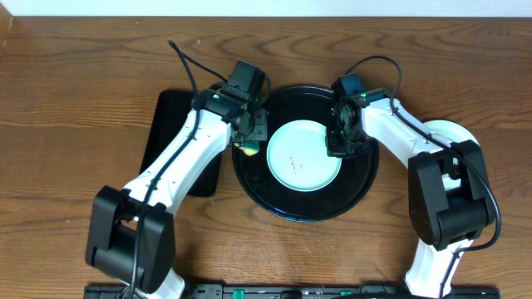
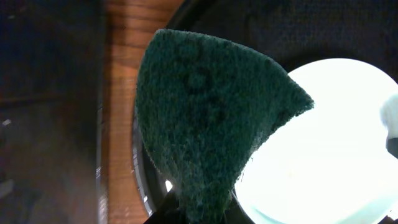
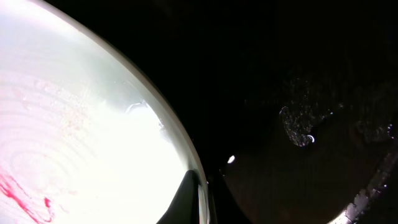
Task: Clean dirty plates on tray and stack at the side
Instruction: 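Reach right gripper to the remaining green plate and pull it inward, then move the sponge with left gripper onto the green plate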
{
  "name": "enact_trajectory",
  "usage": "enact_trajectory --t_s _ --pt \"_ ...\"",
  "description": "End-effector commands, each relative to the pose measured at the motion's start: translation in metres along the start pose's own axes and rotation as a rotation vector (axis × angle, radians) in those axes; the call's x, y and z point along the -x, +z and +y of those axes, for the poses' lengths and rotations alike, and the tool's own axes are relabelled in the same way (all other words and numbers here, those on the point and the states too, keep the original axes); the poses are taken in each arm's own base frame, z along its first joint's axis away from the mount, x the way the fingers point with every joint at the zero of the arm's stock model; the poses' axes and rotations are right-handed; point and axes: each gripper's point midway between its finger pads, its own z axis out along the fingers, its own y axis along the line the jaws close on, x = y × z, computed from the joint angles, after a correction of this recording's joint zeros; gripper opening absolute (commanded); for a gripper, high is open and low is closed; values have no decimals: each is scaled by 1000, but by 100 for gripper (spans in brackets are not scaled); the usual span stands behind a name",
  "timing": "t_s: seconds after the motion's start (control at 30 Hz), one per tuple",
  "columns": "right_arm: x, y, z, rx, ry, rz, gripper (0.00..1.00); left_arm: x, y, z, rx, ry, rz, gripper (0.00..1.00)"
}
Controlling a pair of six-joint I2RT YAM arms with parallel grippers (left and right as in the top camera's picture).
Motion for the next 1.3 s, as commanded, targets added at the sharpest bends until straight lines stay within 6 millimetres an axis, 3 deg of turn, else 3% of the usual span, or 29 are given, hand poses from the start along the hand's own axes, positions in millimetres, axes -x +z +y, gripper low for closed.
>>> enact_trajectory --t_s 0.0,0.47,0.67,0.77,0.97,1.13,1.27 --pt "-20 20 5 11 10 77 1 -5 17 -6 13 50 20 8" --pt "-21 20 8 10 2 75 1 -41 80 -68 -12 133 85 7" --pt "-22 20 7 8 2 79 1 -68 108 -73 -12 39 184 7" --pt "-21 20 7 9 2 77 1 -84 109 -91 -124 26 276 7" --pt "-20 20 7 3 2 73 1 -105 78 -152 -544 201 398 7" --pt "-20 20 6 3 1 72 1 -99 87 -142 -470 207 358 7" --pt "-20 20 6 3 1 72 1 -75 108 -105 -204 124 238 7"
